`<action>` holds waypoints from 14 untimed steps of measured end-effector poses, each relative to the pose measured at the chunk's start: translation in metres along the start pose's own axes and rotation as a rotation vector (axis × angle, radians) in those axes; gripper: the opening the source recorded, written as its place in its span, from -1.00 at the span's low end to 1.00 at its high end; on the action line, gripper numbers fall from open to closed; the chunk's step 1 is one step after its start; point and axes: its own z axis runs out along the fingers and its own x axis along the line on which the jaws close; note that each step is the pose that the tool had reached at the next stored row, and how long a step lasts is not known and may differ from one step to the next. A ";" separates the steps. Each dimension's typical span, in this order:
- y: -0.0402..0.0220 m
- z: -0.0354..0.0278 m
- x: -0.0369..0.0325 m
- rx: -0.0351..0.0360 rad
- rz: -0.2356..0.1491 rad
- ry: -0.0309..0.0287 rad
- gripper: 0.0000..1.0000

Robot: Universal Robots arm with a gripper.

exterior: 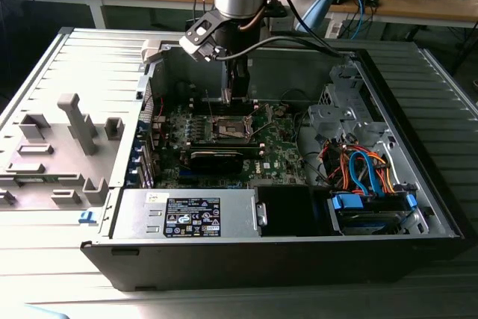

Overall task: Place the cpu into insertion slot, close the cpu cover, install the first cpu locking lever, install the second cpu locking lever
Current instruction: 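Place the cpu into insertion slot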

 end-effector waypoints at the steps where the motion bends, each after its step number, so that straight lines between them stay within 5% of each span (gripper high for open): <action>1: 0.0000 0.0002 0.0000 0.0000 0.000 0.0000 0.09; 14: -0.0002 0.0045 0.0001 0.0000 0.000 0.0000 0.09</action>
